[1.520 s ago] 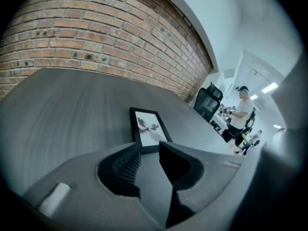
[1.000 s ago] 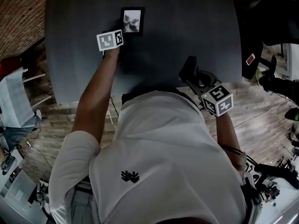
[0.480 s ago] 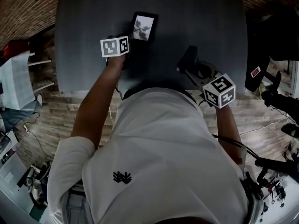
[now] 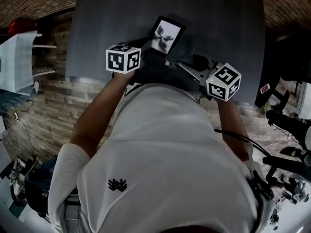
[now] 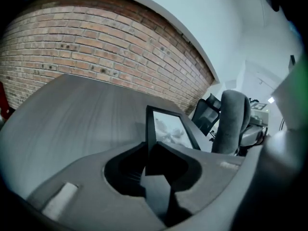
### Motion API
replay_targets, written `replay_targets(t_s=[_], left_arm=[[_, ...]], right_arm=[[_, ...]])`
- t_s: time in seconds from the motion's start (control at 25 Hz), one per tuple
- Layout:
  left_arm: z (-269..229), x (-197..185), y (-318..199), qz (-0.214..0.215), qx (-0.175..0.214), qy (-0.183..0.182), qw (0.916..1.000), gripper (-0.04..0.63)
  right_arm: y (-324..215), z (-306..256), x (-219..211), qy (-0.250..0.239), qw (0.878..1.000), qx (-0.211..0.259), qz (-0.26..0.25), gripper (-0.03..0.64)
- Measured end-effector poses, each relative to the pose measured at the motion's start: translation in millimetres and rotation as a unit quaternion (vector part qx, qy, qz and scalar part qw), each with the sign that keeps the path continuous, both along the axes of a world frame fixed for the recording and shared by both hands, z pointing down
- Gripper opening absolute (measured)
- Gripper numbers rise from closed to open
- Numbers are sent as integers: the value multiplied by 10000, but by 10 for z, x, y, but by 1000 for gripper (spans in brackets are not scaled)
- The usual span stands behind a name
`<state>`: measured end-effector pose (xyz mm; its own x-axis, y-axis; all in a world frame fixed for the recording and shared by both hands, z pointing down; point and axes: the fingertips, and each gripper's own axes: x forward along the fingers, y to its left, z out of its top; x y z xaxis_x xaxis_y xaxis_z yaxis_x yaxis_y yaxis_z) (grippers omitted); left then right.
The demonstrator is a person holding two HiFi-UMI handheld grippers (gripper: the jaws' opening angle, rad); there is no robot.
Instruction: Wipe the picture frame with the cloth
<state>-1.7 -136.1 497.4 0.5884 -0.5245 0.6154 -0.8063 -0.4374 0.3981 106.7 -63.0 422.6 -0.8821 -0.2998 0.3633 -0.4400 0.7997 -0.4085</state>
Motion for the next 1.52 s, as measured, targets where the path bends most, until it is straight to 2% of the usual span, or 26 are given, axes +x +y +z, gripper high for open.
replay_targets(t_s=[0.12, 0.24, 0.4, 0.6, 0.72, 0.8, 0.92, 1.04, 1.16, 1.32, 1.52], left_arm=[[-141, -115, 157, -14, 44, 248, 9997, 77], [-231, -131, 240, -3, 53, 409, 9991, 77], [-310, -136, 345, 225, 219, 312, 9990, 77], [-365, -240, 458, 258, 293, 378, 9985, 77], [-375, -320, 468, 296, 342, 369, 9983, 77], [-359, -377, 457, 276, 330, 393, 9983, 75], [-346, -405, 380, 208, 314, 419, 9984, 77], [-334, -336, 300, 197, 296, 432, 9984, 77], [-350, -399, 228, 192, 312, 480, 9982, 77], [-401, -597, 234, 254, 410, 532, 9974, 77], [-424, -615, 201, 385, 466, 514, 9968, 77]], right_arm=[[27, -5, -196, -59, 9999, -37, -108, 147], [-151, -1, -137, 4, 10000, -38, 83, 147], [-420, -58, 6, 194, 9984, 171, 499, 146], [-643, -171, 79, 555, 9930, 542, 886, 144], [-675, -300, 16, 551, 9907, 754, 990, 144], [-606, -418, -107, 411, 9916, 861, 877, 144], [-419, -522, -377, 242, 9951, 895, 343, 144], [-188, -457, -592, 152, 9968, 756, -194, 144], [-72, -298, -797, 288, 9967, 620, -435, 144], [-230, -187, -862, 691, 9947, 758, -73, 144], [-692, -221, -580, 1021, 9881, 966, 623, 144]])
